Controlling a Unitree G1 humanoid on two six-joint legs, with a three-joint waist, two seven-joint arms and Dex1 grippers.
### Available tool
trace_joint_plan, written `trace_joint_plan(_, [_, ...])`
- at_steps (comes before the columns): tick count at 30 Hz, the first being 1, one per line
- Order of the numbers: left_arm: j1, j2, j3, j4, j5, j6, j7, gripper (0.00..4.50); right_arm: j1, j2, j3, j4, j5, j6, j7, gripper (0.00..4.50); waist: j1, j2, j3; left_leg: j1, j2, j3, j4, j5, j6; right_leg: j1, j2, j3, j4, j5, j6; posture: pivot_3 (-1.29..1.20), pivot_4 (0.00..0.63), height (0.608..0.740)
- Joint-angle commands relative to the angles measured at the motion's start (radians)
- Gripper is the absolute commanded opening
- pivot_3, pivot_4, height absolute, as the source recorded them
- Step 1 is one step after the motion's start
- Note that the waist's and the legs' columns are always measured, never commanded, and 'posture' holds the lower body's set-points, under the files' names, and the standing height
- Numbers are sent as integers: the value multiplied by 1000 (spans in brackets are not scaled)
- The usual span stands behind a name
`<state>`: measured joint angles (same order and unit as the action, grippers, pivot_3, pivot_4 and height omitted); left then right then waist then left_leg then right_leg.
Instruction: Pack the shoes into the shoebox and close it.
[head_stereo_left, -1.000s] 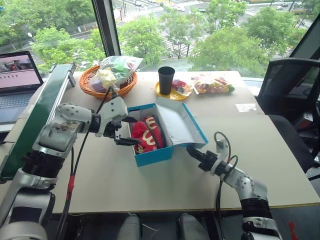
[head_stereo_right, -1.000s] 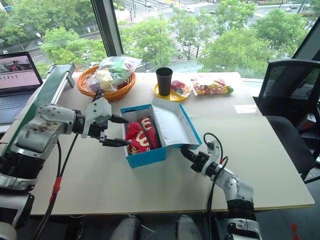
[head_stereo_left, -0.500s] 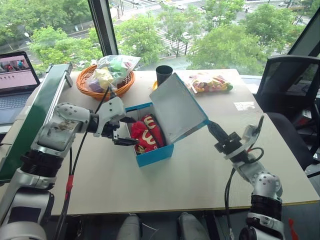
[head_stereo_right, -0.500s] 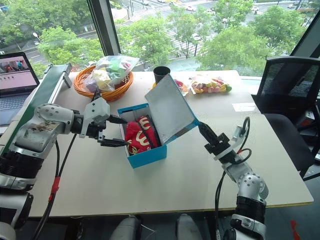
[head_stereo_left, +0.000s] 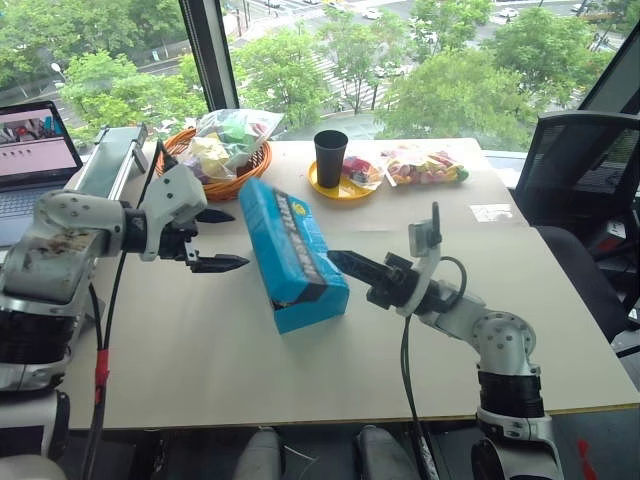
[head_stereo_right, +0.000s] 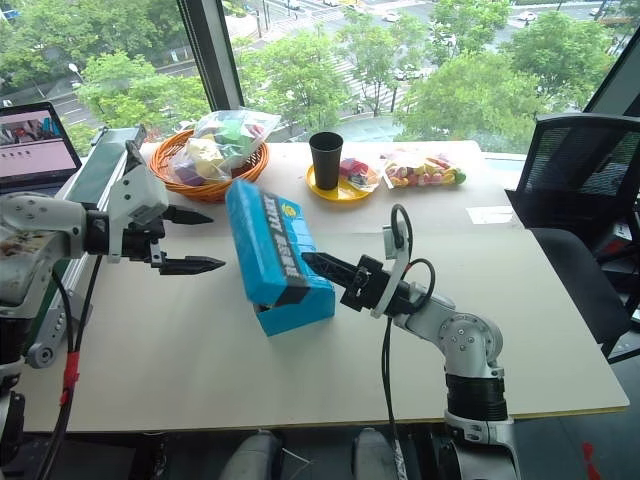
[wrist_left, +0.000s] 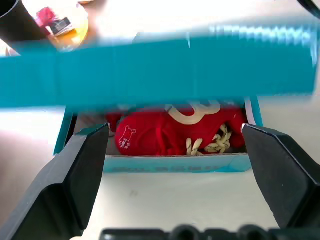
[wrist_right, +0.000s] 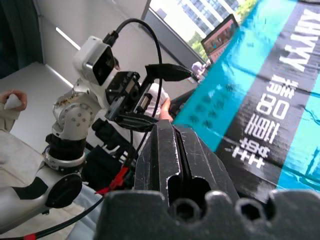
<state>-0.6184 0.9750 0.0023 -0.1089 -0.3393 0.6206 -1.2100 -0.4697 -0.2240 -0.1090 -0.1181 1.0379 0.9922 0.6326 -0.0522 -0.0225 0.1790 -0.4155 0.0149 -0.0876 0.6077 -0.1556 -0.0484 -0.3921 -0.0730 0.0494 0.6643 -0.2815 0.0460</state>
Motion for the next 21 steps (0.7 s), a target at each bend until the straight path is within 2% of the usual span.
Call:
trace_joint_plan(1, [39, 14, 63, -93, -38, 51, 44, 4500, -48, -2, 44, 58, -42, -24, 53, 42, 3, 0, 0, 0, 0, 0, 0, 0, 0, 0, 0, 0, 0, 0, 0, 0, 150, 740])
trace_joint_plan(3, [88, 11, 87, -133, -52, 77, 74, 4500, -100, 9, 80, 138, -97, -50, 72, 42, 4, 0, 0, 0, 0, 0, 0, 0, 0, 0, 0, 0, 0, 0, 0, 0, 150, 740])
trace_joint_plan(6, [168, -11, 110, -184, -62, 105, 130, 4500, -200, 39, 202, 292, -288, -185, 98, 42, -3, 0, 0, 1, 0, 0, 0, 0, 0, 0, 0, 0, 0, 0, 0, 0, 150, 740])
trace_joint_plan(10, [240, -39, 119, -232, -79, 126, 185, 4500, -305, 79, 278, 479, -454, -328, 137, 42, -9, 0, 0, 1, 2, 1, -1, 0, 0, -1, 2, 1, 0, 0, 0, 0, 150, 740])
trace_joint_plan(15, [327, -113, 110, -318, -100, 171, 281, 4500, -442, 170, 387, 807, -687, -580, 168, 42, -15, -1, 0, 0, 1, 1, 0, 0, 0, -2, 1, 1, 0, 4, -6, 0, 150, 740])
trace_joint_plan(21, [364, -131, 101, -353, -103, 184, 335, 4500, -473, 153, 551, 1032, -989, -799, 142, 42, -23, -1, -3, 13, 5, 3, -3, 0, 0, 5, 7, 5, 1, 2, -4, 0, 150, 740])
